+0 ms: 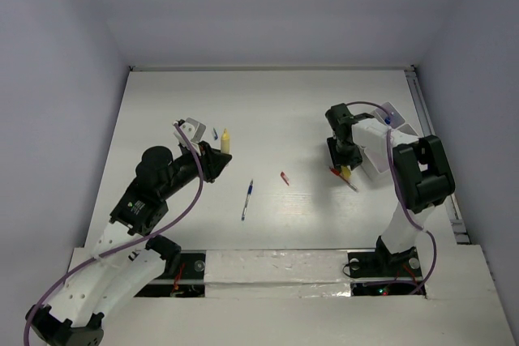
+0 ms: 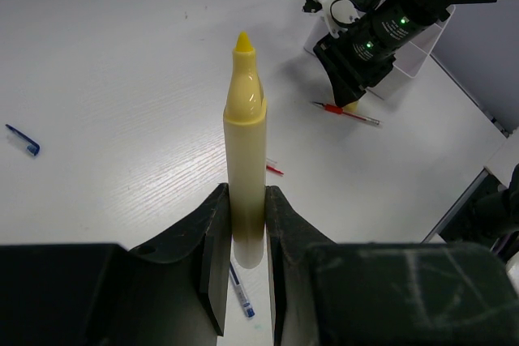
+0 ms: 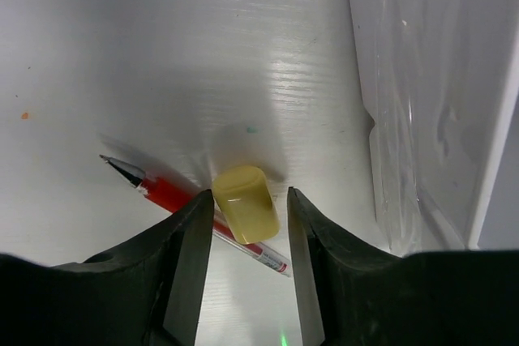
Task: Sort the stationery into containers
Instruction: Pick up the pen cap from the center of the board, then close the pen cap on the pen.
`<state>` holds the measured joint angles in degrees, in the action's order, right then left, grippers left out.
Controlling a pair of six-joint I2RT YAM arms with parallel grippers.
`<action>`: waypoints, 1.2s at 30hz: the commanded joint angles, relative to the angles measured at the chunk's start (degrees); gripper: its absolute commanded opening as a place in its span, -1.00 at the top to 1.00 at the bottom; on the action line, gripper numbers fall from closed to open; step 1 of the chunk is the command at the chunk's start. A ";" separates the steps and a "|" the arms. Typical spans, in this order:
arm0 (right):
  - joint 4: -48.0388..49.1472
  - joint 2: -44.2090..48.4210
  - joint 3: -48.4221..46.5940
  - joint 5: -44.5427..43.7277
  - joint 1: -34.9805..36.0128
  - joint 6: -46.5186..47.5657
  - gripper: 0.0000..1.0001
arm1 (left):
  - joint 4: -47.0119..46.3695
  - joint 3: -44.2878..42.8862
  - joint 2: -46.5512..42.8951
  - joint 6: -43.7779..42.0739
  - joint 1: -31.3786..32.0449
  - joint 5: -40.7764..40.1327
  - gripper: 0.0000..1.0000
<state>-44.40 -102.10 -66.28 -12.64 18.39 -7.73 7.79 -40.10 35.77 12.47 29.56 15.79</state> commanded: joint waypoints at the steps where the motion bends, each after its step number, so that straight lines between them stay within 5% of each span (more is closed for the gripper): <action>1: 2.13 -0.55 -1.04 1.04 -0.55 0.08 0.02 | -1.29 -1.48 -0.35 -0.60 0.23 -0.41 1.00; 8: 4.59 -1.16 0.36 2.45 -1.60 0.34 -0.04 | -1.29 -1.48 -0.35 -0.52 0.23 -0.32 1.00; 23: 9.50 3.92 0.01 4.39 -1.61 -1.94 0.73 | -1.38 -1.39 0.35 -0.52 0.23 -0.50 1.00; 29: 16.88 13.92 -1.39 4.47 0.76 -5.45 0.83 | -1.55 -1.48 1.49 -0.52 0.23 -0.32 1.00; 36: 38.82 22.47 0.71 4.39 13.50 -18.44 0.83 | -1.99 -1.57 1.94 -0.87 -1.44 -0.06 1.00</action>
<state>-20.82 -82.63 -65.82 -8.32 27.05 -18.57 8.01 -40.10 38.39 12.40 28.84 15.62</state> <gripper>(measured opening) 0.346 0.149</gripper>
